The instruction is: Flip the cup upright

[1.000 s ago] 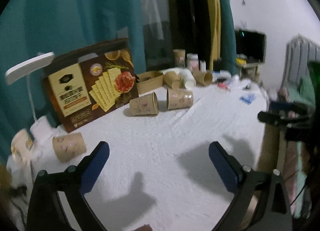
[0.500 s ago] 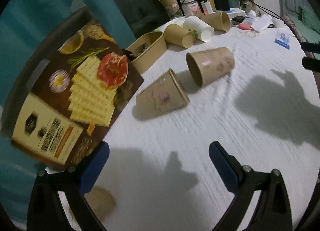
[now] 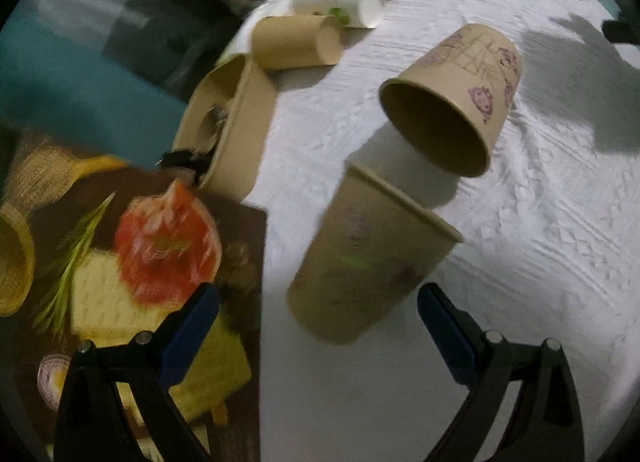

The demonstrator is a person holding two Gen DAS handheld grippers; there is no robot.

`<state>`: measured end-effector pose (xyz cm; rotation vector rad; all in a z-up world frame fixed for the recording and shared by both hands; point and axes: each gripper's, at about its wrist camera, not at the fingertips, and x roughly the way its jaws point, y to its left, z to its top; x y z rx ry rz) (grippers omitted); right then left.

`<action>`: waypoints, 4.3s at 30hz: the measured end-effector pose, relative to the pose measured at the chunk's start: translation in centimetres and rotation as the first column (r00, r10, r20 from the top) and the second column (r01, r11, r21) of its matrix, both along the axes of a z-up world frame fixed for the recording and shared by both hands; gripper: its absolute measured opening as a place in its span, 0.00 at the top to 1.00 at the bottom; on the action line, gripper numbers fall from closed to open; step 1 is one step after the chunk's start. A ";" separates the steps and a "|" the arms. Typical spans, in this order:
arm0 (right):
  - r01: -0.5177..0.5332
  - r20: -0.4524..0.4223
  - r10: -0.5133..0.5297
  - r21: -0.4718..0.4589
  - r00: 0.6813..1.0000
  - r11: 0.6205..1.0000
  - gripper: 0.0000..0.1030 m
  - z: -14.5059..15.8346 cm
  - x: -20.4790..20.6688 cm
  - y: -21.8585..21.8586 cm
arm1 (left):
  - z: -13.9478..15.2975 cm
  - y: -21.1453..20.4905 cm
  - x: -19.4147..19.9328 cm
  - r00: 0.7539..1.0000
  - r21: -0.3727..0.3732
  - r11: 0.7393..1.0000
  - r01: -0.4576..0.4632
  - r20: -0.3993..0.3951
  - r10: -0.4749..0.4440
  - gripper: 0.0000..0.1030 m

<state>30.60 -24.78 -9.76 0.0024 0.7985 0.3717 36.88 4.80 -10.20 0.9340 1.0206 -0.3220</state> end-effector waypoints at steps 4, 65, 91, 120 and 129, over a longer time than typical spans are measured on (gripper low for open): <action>0.020 -0.012 -0.020 -0.009 1.000 1.000 0.21 -0.6 -0.2 -0.5 | -1.2 -0.3 1.7 0.999 -0.006 1.000 0.015 -0.050 -0.015 0.32; -0.201 -0.083 0.207 0.075 0.975 0.977 0.21 2.0 -12.5 1.5 | -1.7 -1.6 -24.5 0.570 -0.685 -0.264 -0.679 -0.718 0.400 0.21; -0.444 -0.536 0.510 0.260 0.672 0.858 0.31 -2.1 -5.2 14.2 | 1.3 6.5 -33.0 0.616 -0.824 0.152 -0.546 -0.271 0.740 0.21; -0.396 0.223 0.402 -0.074 0.888 0.915 0.33 3.2 -13.3 19.8 | 1.7 7.4 -35.5 0.578 -0.834 0.113 -0.541 -0.270 0.770 0.21; -0.389 0.269 0.402 -0.103 0.875 0.915 0.33 1.6 -15.9 19.0 | 1.4 6.7 -35.8 0.579 -0.823 0.145 -0.549 -0.249 0.776 0.21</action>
